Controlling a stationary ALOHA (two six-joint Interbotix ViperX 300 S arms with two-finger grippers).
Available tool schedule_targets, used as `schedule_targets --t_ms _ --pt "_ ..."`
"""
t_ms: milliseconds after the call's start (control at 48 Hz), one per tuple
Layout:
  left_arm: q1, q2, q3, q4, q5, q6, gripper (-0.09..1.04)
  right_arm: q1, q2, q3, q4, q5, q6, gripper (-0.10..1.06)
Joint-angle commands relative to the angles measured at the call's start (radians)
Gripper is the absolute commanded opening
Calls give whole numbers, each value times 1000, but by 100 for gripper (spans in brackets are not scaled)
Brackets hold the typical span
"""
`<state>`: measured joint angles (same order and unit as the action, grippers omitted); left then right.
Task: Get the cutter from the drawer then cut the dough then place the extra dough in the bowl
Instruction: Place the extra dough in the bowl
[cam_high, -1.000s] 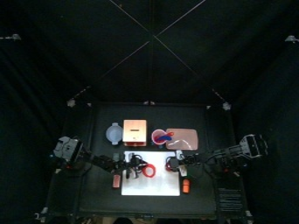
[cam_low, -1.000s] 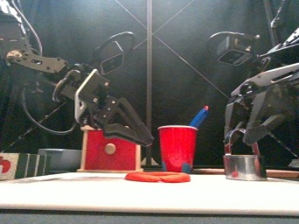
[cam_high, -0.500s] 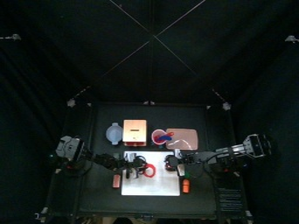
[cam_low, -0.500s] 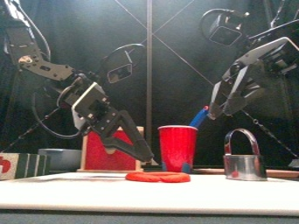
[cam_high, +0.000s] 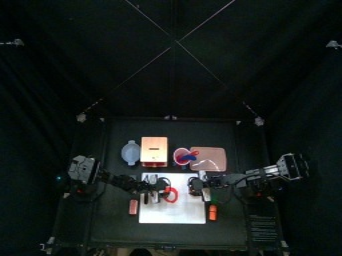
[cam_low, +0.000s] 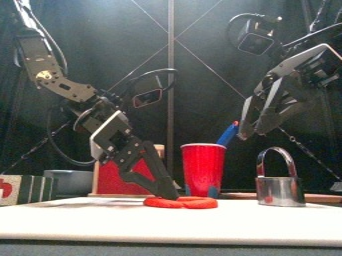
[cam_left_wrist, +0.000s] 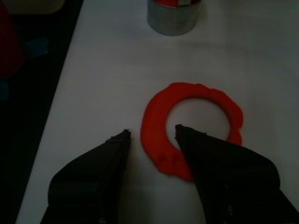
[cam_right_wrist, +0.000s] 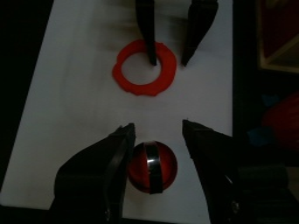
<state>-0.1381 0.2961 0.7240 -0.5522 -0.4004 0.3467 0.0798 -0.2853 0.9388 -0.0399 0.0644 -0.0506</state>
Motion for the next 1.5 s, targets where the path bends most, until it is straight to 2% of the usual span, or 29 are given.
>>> schedule_targets --t_ms 21,167,458,625,875,1104,1312,1500 --pt "9 -3 -37 3 72 -2 82 0 -6 -23 2 -8 -2 83" --pt "8 -3 -29 3 100 -3 77 -5 -5 -26 2 -9 -2 83" --pt "-12 -31 -20 2 81 -8 56 -8 -6 -31 2 -14 -2 83" --pt "-28 -66 -21 5 17 0 54 -9 -5 -37 -2 -15 -3 83" --pt "-5 -239 28 38 -153 -3 54 -29 -5 -38 2 -20 0 83" --pt "98 -431 137 63 -272 2 54 -57 -6 -52 6 -20 -3 83" --pt "242 -626 236 147 -278 41 54 -80 -3 -60 -8 -35 -5 83" --pt "356 -775 357 132 -278 57 54 -84 2 -55 -8 -52 -3 83"
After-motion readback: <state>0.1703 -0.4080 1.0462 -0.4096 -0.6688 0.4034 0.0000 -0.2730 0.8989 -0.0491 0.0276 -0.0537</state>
